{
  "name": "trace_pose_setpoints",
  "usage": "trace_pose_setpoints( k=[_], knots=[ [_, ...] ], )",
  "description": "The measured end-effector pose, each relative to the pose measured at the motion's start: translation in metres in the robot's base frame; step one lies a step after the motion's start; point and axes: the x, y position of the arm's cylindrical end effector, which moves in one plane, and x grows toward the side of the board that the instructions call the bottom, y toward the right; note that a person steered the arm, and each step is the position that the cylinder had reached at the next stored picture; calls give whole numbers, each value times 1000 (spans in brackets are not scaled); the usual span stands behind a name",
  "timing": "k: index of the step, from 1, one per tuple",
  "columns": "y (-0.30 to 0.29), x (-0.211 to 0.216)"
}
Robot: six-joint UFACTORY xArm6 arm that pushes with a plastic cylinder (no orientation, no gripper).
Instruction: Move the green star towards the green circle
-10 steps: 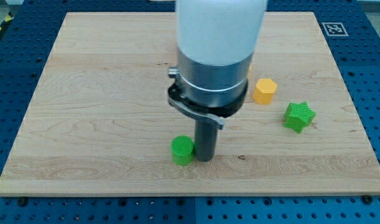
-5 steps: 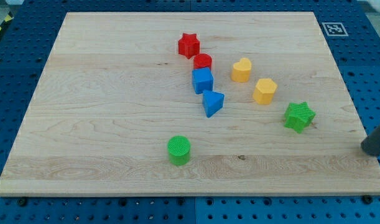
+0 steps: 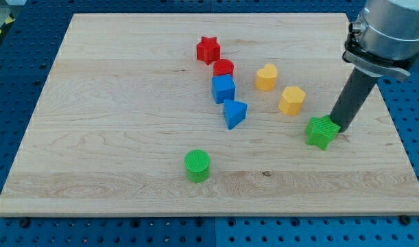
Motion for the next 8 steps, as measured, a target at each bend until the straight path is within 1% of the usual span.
trace_pose_setpoints(
  k=[1,2,4,5,6,7,8],
  knots=[
    [-3,-4],
    [-19,0],
    [-70,46],
    [-74,56],
    [-67,60],
    [-23,68],
    [-25,84]
  ],
)
